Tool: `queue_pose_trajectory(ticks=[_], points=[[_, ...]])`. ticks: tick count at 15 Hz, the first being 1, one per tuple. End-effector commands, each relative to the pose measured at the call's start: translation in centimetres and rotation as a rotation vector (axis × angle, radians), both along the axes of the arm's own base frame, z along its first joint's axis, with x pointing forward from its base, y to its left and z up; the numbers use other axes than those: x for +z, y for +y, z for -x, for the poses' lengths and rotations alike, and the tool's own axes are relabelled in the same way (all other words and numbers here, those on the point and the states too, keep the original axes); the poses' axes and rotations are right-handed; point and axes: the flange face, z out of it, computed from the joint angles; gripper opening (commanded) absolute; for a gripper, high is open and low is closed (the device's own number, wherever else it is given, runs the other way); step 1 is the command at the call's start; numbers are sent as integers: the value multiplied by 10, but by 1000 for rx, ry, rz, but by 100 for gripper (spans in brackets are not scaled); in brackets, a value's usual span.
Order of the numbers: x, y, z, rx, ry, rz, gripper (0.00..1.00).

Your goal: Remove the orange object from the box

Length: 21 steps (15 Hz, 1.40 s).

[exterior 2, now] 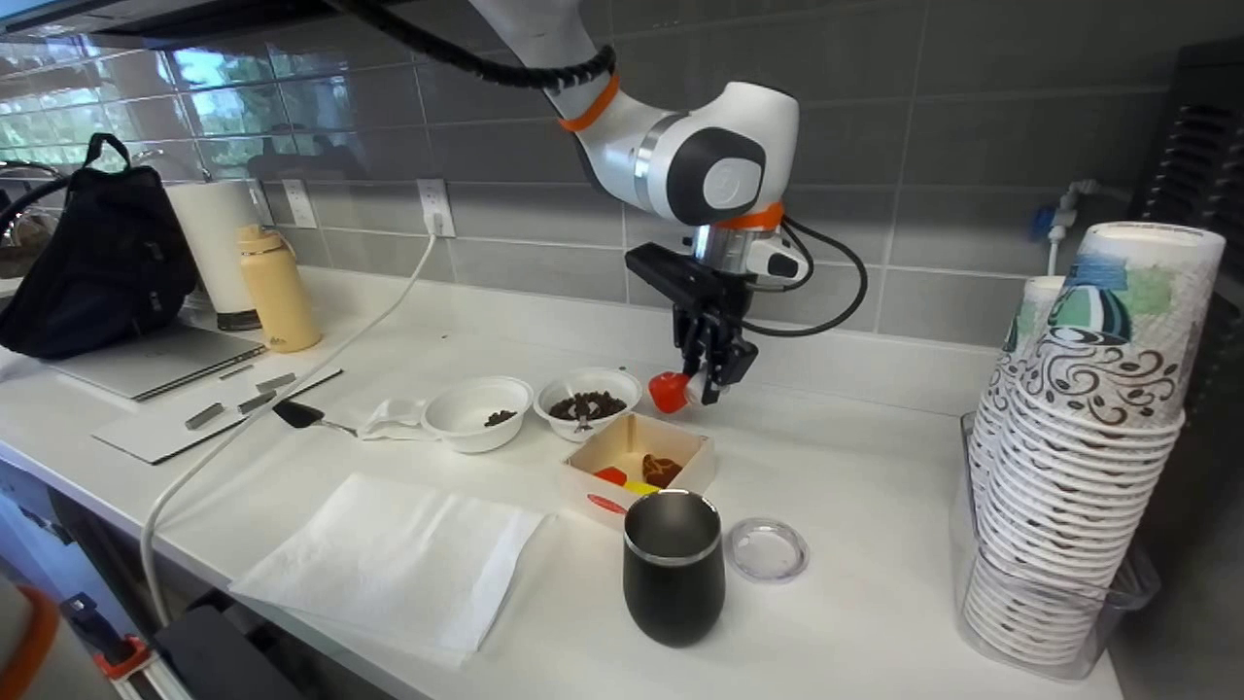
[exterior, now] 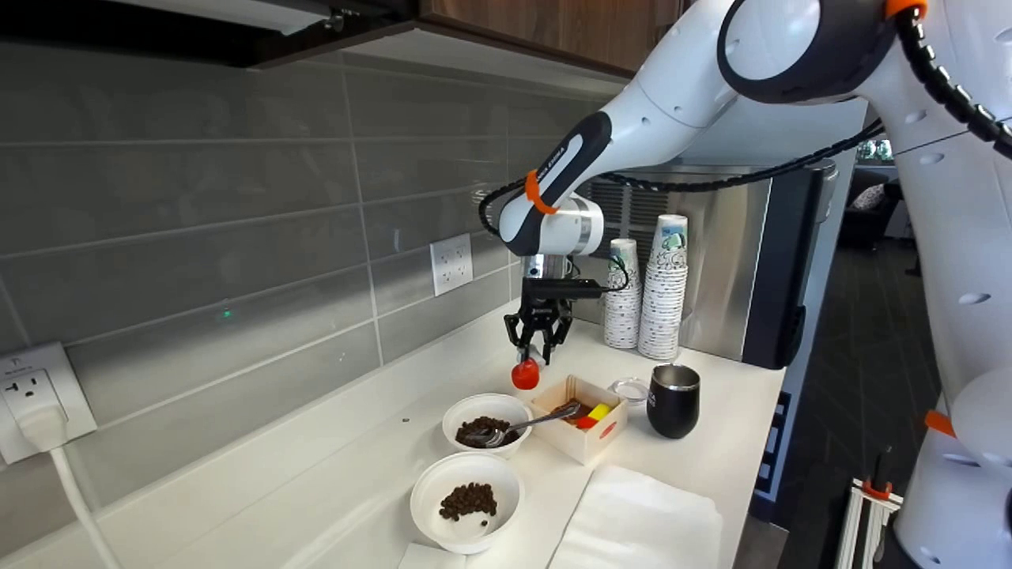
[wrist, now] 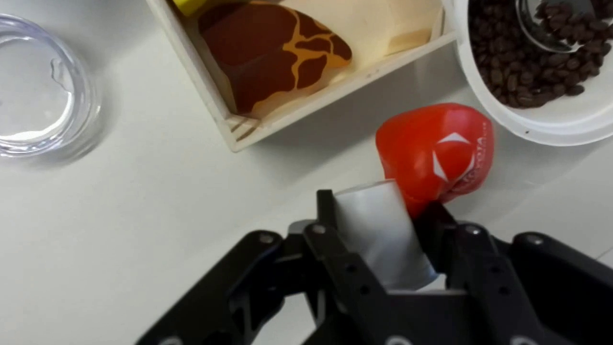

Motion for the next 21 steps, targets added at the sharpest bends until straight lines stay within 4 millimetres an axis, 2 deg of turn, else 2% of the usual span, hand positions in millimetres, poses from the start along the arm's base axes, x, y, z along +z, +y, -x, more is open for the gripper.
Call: queue_pose_trajectory(ticks=[1, 6, 7, 8, 10, 14, 17, 21], points=[[-30, 2, -17, -36, 13, -1, 20], [-54, -1, -20, -51, 32, 6, 20], [-54, -2, -20, -50, 28, 11, 28], [-53, -3, -22, -49, 21, 14, 70], [-49, -3, -22, -46, 18, 15, 71], [-39, -1, -22, -34, -7, 18, 100], [-20, 5, -17, -6, -35, 13, 100], [19, 15, -2, 45, -75, 17, 100]])
